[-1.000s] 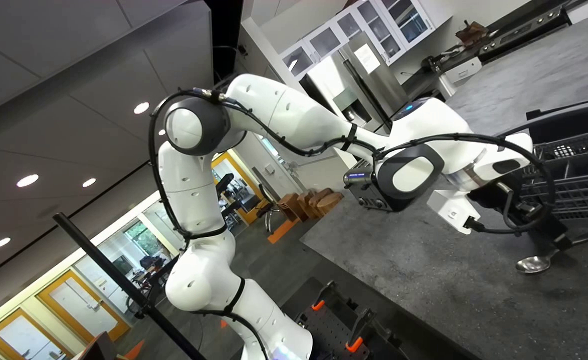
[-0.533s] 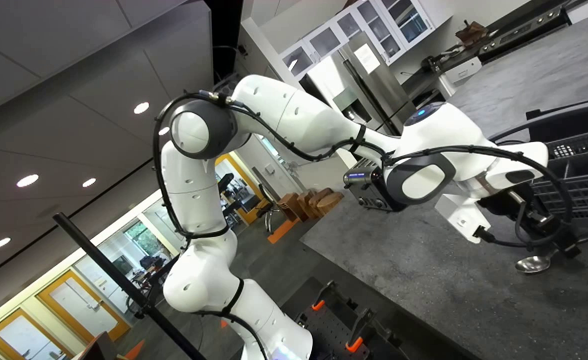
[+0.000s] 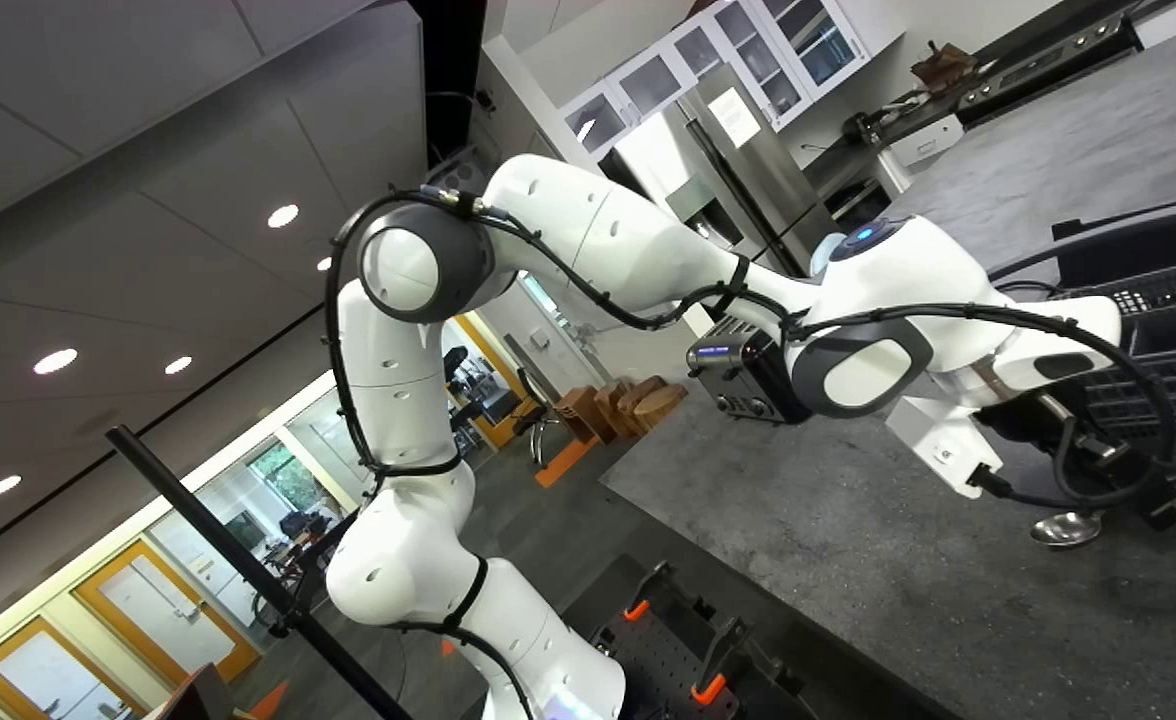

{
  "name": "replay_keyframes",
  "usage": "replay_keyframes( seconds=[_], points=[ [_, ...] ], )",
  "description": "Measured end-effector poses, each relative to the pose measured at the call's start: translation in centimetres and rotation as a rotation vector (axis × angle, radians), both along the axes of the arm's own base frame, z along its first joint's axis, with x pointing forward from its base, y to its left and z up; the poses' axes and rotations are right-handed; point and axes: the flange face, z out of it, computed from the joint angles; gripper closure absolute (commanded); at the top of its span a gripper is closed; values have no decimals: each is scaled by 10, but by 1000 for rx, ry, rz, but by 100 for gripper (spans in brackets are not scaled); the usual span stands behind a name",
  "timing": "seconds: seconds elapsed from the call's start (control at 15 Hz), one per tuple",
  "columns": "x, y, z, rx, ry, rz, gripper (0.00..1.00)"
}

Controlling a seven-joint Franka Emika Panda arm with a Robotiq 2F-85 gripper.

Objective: Put the spoon in the basket

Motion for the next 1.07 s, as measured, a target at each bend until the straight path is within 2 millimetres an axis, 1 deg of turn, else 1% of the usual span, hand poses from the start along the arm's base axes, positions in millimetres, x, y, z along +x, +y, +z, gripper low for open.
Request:
replay_keyframes(
  seconds=[0.07,0.13,0.2,0.27,0.33,0.6,0.67,0.87,0.93,1.07],
  points=[
    [1,0,-2,0,1,1,0],
    [3,0,-5,0,3,3,3],
    [4,0,-6,0,3,4,28],
    [6,0,-8,-1,3,6,28],
    [7,0,-9,-1,3,8,35],
    [11,0,-12,-3,3,13,66],
    [12,0,-12,-4,2,14,73],
    [15,0,-11,-7,-2,17,97],
    [16,1,-10,-8,-3,19,100],
    [18,2,-10,-9,-3,23,100]
  ],
)
